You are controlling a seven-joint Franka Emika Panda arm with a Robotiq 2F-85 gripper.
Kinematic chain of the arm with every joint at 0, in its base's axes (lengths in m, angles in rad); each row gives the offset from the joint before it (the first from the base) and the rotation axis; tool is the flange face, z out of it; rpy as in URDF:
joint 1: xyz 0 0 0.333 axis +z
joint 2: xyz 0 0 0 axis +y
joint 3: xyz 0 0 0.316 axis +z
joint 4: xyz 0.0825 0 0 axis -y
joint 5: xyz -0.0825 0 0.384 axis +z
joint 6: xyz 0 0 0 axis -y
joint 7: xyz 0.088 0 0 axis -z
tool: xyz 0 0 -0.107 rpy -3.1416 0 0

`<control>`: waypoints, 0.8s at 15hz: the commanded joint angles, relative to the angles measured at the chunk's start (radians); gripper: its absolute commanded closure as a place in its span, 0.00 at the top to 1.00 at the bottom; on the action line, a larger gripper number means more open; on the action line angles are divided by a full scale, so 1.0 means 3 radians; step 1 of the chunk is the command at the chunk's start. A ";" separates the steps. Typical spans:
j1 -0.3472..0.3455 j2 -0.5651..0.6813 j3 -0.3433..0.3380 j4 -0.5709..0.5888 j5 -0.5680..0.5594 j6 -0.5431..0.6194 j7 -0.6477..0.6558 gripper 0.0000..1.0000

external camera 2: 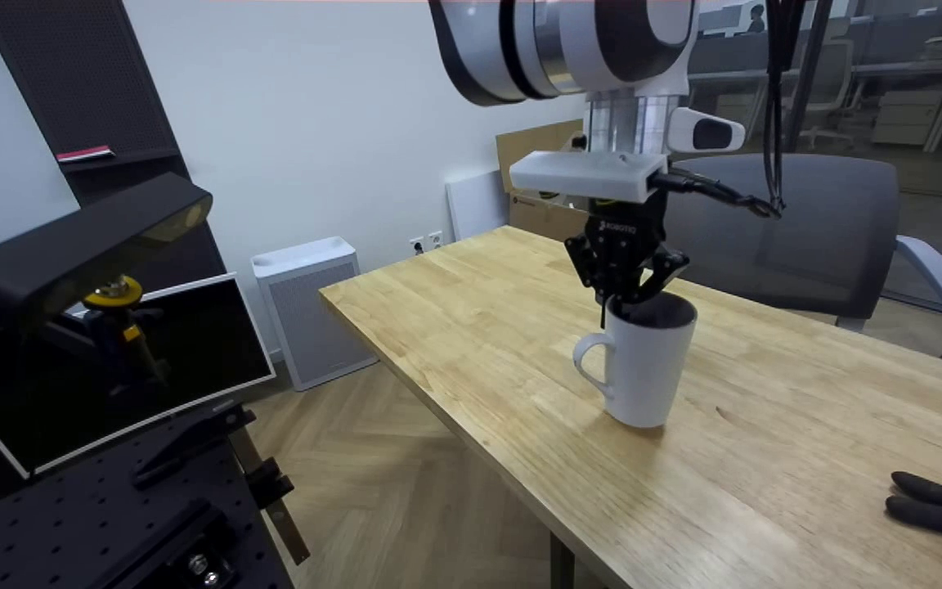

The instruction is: Move the mug cup forward

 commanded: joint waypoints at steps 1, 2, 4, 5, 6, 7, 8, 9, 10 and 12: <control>0.0024 -0.0232 -0.0018 -0.0398 -0.0079 0.0365 0.0156 0.03; 0.0027 -0.0233 -0.0022 -0.0450 -0.0077 0.0438 0.0154 0.03; 0.0031 -0.0229 -0.0032 -0.0533 -0.0070 0.0566 0.0147 0.03; 0.0034 -0.0227 -0.0038 -0.0565 -0.0067 0.0616 0.0146 0.03; 0.0037 -0.0230 -0.0042 -0.0585 -0.0065 0.0658 0.0143 0.03; 0.0044 -0.0239 -0.0054 -0.0599 -0.0076 0.0673 0.0149 0.03; 0.0050 -0.0242 -0.0067 -0.0604 -0.0082 0.0685 0.0161 0.35; 0.0057 -0.0243 -0.0080 -0.0605 -0.0095 0.0691 0.0167 0.36; 0.0078 -0.0235 -0.0112 -0.0582 -0.0126 0.0667 0.0196 0.41; 0.0131 -0.0215 -0.0195 -0.0518 -0.0232 0.0589 0.0290 0.55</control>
